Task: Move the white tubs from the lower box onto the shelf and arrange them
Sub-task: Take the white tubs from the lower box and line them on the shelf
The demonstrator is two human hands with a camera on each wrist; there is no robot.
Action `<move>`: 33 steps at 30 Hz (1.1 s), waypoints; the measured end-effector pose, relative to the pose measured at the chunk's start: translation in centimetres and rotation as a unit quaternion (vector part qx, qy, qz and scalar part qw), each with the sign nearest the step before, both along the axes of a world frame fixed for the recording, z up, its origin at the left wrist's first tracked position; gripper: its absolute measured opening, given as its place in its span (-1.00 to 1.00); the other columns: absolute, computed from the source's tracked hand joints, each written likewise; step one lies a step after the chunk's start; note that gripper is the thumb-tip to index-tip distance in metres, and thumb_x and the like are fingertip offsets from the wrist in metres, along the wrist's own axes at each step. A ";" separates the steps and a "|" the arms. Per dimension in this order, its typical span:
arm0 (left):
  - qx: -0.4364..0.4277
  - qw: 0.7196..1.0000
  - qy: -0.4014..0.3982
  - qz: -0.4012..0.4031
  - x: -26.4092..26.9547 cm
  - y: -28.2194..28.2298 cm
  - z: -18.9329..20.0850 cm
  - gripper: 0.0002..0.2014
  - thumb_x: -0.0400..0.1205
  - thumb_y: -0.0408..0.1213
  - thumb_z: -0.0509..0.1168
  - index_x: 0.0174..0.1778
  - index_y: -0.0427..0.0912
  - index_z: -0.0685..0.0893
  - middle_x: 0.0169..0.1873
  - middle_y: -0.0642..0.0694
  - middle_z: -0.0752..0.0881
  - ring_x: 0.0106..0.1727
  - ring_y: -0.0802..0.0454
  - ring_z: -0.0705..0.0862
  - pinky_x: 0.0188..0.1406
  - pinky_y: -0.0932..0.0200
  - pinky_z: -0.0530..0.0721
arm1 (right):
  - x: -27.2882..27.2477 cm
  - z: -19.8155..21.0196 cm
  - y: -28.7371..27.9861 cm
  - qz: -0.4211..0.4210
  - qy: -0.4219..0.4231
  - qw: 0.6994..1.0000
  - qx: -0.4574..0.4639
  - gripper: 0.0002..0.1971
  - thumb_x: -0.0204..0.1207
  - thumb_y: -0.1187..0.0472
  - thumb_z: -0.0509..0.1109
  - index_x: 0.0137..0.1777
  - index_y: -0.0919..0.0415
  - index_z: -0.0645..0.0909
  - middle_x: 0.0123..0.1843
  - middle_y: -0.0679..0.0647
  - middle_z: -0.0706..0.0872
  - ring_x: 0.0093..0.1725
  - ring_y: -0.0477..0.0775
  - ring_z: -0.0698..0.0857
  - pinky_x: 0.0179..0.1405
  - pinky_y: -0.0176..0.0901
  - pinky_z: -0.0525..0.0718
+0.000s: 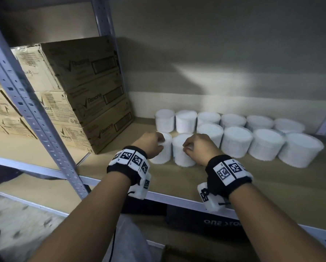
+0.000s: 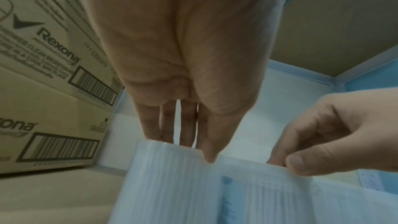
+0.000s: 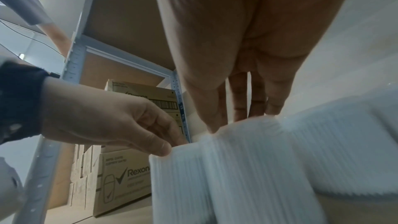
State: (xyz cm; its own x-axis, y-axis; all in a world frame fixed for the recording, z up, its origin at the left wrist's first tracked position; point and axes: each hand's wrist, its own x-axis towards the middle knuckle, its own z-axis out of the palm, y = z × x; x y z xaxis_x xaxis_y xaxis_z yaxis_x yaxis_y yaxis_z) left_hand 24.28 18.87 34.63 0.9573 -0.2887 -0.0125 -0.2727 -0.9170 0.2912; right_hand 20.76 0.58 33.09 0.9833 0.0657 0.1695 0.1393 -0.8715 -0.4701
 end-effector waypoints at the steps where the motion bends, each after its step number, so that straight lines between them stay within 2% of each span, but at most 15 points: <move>1: 0.000 1.000 0.000 0.003 0.6 0.0 -0.1 -0.60 0.63 -0.22 0.27 0.41 -0.09 0.56 0.39 -0.16 0.59 0.36 -0.12 0.58 0.33 0.12 0.51 | 0.5 0.0 0.1 0.000 0.002 1.000 0.003 -0.76 0.56 0.21 0.38 0.17 0.22 0.73 0.22 0.14 0.73 0.24 0.11 0.66 0.29 -0.20 0.56; 7: -0.006 1.000 0.001 0.018 3.6 0.1 -0.6 -0.60 0.64 -0.22 0.27 0.42 -0.08 0.56 0.42 -0.15 0.56 0.46 -0.11 0.49 0.44 0.08 0.45 | 3.4 -0.3 0.2 -0.005 0.008 1.000 0.019 -0.76 0.58 0.23 0.36 0.19 0.24 0.72 0.25 0.14 0.72 0.28 0.14 0.65 0.31 -0.13 0.57; 13: -0.014 0.999 -0.025 0.017 6.1 -0.2 -1.0 -0.62 0.63 -0.26 0.28 0.40 -0.09 0.59 0.40 -0.13 0.59 0.42 -0.11 0.54 0.44 0.10 0.47 | 5.7 -0.9 0.7 -0.009 -0.026 1.000 -0.013 -0.76 0.60 0.25 0.32 0.18 0.28 0.72 0.19 0.20 0.73 0.29 0.20 0.61 0.28 0.01 0.60; 18: -0.027 0.999 -0.035 0.017 7.2 -0.4 -1.5 -0.62 0.63 -0.27 0.26 0.39 -0.07 0.58 0.38 -0.18 0.61 0.36 -0.18 0.59 0.38 0.04 0.53 | 6.8 -1.2 0.7 -0.014 -0.044 0.998 -0.033 -0.76 0.61 0.23 0.30 0.18 0.29 0.70 0.17 0.22 0.70 0.28 0.21 0.57 0.26 -0.01 0.59; 25: -0.042 0.997 -0.067 0.004 8.1 -0.8 -1.9 -0.64 0.63 -0.31 0.26 0.37 -0.14 0.60 0.33 -0.20 0.65 0.32 -0.21 0.61 0.28 0.09 0.52 | 8.1 -1.5 0.4 -0.018 -0.052 0.998 -0.034 -0.75 0.60 0.25 0.28 0.16 0.33 0.70 0.18 0.27 0.68 0.28 0.25 0.55 0.24 -0.01 0.56; 30: -0.038 0.998 -0.057 0.008 8.4 -1.1 -1.7 -0.63 0.64 -0.33 0.24 0.39 -0.15 0.58 0.33 -0.23 0.63 0.33 -0.22 0.59 0.29 0.08 0.51 | 8.4 -1.6 0.1 -0.010 -0.050 0.998 -0.034 -0.75 0.60 0.25 0.28 0.17 0.32 0.67 0.20 0.25 0.66 0.30 0.23 0.54 0.25 0.00 0.57; 33: -0.032 0.999 -0.039 0.008 8.3 -1.3 -1.3 -0.61 0.63 -0.33 0.22 0.41 -0.13 0.55 0.35 -0.23 0.62 0.35 -0.20 0.58 0.29 0.08 0.52 | 8.2 -1.4 -0.3 0.001 -0.036 0.999 -0.009 -0.74 0.59 0.25 0.30 0.22 0.27 0.65 0.26 0.20 0.64 0.33 0.18 0.54 0.28 -0.07 0.56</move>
